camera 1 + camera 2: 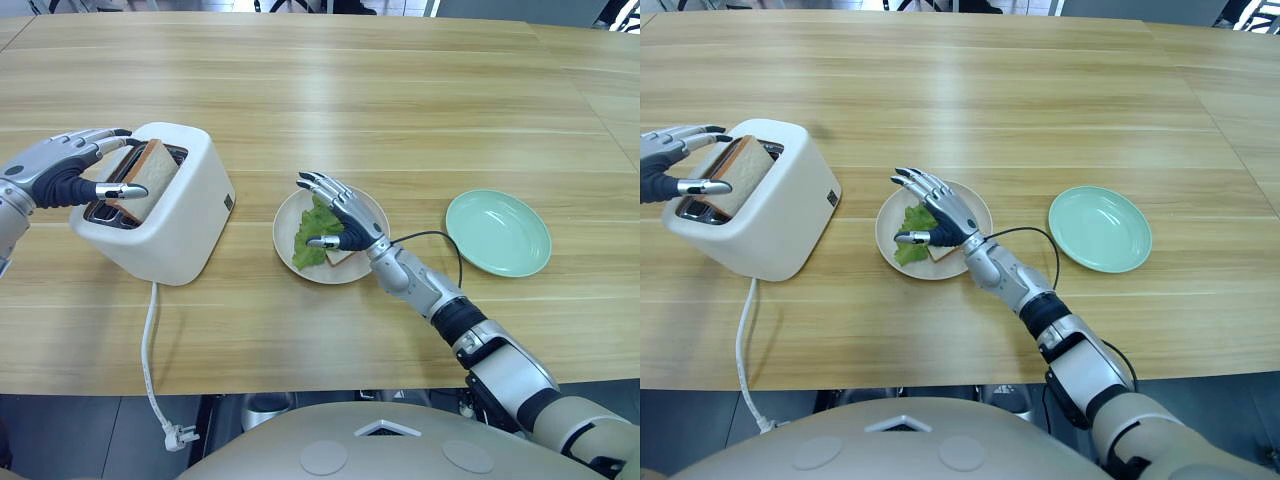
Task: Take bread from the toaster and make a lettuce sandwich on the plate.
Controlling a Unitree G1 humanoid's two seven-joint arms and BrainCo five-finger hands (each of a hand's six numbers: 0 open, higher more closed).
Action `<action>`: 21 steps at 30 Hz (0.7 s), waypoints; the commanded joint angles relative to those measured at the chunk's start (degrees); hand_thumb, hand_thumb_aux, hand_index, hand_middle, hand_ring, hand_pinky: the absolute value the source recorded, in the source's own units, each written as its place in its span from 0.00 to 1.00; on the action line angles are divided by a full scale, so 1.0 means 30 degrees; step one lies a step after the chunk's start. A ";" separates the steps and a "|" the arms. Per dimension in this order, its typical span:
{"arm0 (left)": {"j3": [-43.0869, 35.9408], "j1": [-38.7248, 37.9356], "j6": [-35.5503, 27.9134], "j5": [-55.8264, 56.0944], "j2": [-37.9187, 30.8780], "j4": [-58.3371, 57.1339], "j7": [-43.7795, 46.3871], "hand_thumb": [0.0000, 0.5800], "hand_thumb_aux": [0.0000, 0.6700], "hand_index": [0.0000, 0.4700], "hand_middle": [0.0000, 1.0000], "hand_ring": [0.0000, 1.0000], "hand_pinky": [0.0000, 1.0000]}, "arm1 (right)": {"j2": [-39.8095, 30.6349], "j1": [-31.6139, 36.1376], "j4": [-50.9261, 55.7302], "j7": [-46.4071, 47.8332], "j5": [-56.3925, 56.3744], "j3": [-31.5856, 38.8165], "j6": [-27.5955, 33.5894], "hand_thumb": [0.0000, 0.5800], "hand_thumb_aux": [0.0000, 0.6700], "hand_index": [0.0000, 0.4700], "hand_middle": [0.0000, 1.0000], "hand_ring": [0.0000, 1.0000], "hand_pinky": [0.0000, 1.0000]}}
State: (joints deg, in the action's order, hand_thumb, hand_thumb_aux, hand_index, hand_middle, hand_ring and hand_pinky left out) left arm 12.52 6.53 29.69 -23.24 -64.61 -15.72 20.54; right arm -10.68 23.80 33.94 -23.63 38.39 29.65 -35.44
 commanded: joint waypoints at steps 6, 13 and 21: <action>-0.0954 -0.0224 0.0337 -0.0464 0.0321 -0.0715 -0.0465 0.00 0.00 0.00 0.00 0.00 0.00 | -0.0306 -0.0758 -0.1302 0.1158 -0.0734 -0.0753 -0.0282 0.00 0.00 0.00 0.00 0.00 0.00; -0.1185 -0.0320 0.0564 -0.0335 0.0522 -0.1030 -0.0671 0.44 0.25 0.25 0.00 0.00 0.00 | -0.0339 -0.0943 -0.1706 0.1612 -0.0959 -0.1131 -0.0436 0.00 0.00 0.00 0.00 0.00 0.00; -0.0914 -0.0751 0.0595 0.0086 0.0525 -0.1084 -0.0896 0.79 0.55 0.53 0.00 0.00 0.00 | -0.0300 -0.1051 -0.1741 0.1770 -0.0946 -0.1294 -0.0447 0.00 0.00 0.00 0.00 0.00 0.00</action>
State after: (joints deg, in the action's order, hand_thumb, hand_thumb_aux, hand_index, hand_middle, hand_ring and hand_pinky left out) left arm 10.38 5.52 31.49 -22.88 -63.19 -17.98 17.39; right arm -11.39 21.41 28.97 -18.96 35.84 26.43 -36.69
